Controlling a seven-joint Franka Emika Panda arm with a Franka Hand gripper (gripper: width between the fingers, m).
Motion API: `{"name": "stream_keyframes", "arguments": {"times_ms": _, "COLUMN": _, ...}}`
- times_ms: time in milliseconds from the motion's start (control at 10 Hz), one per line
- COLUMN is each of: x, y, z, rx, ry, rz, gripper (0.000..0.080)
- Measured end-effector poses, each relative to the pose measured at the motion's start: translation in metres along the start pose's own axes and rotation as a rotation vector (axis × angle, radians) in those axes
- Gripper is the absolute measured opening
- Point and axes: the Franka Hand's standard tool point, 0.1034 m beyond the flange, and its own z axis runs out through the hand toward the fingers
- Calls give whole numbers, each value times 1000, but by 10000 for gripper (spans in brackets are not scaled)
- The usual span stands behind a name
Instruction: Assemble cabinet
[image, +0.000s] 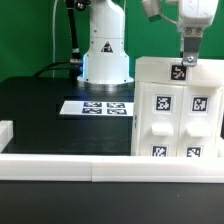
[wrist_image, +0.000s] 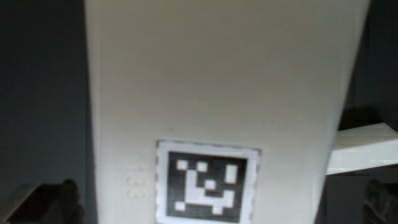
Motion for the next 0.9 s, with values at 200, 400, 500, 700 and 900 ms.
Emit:
{"name": "stream_keyframes", "arguments": {"times_ms": 200, "x": -1, "y": 0, "z": 0, "rx": 0, "ry": -1, "rz": 12, "gripper": 702}}
{"name": "stream_keyframes", "arguments": {"times_ms": 400, "x": -3, "y": 1, "z": 0, "rx": 1, "ry": -2, "rz": 16, "gripper": 557}}
{"name": "stream_keyframes", "arguments": {"times_ms": 500, "x": -3, "y": 1, "z": 0, "rx": 1, "ry": -2, "rz": 22, "gripper": 557}}
{"name": "stream_keyframes", "arguments": {"times_ms": 700, "x": -4, "y": 1, "z": 0, "rx": 0, "ry": -3, "rz": 84, "gripper": 557}}
{"name": "stream_keyframes", "arguments": {"times_ms": 900, "x": -3, "y": 1, "z": 0, "rx": 0, "ry": -2, "rz": 275, "gripper": 557}}
